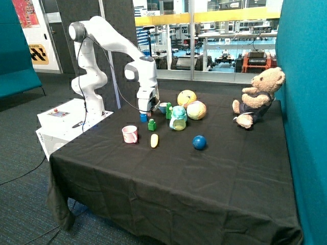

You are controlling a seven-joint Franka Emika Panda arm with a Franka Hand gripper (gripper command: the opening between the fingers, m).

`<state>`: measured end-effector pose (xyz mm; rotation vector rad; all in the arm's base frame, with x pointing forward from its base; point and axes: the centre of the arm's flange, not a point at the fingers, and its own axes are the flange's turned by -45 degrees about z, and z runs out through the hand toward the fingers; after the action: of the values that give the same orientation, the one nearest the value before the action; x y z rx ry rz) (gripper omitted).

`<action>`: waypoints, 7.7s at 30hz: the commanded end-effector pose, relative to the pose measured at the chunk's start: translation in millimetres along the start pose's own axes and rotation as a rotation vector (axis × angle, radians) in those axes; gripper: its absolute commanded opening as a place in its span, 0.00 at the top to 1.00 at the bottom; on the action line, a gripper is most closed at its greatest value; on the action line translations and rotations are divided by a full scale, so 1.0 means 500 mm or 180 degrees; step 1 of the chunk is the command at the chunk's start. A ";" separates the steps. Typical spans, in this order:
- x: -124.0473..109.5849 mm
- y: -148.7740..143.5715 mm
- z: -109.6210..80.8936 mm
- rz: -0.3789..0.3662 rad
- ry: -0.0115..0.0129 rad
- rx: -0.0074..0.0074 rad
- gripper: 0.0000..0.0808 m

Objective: Stack green blocks

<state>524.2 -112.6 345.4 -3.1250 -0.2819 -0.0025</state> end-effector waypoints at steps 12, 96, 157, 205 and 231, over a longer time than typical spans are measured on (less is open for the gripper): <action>-0.011 0.020 0.015 0.0070 -0.00061 -0.00119 0.36; 0.011 0.022 0.056 0.0034 -0.00061 -0.00119 0.55; -0.008 0.024 0.007 0.0019 -0.00062 -0.00119 1.00; 0.033 -0.127 -0.144 -0.0408 -0.00069 -0.00115 1.00; 0.081 -0.223 -0.170 -0.0734 -0.00075 -0.00111 1.00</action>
<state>535.8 -11.7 428.5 -3.0944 -0.5595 -0.0087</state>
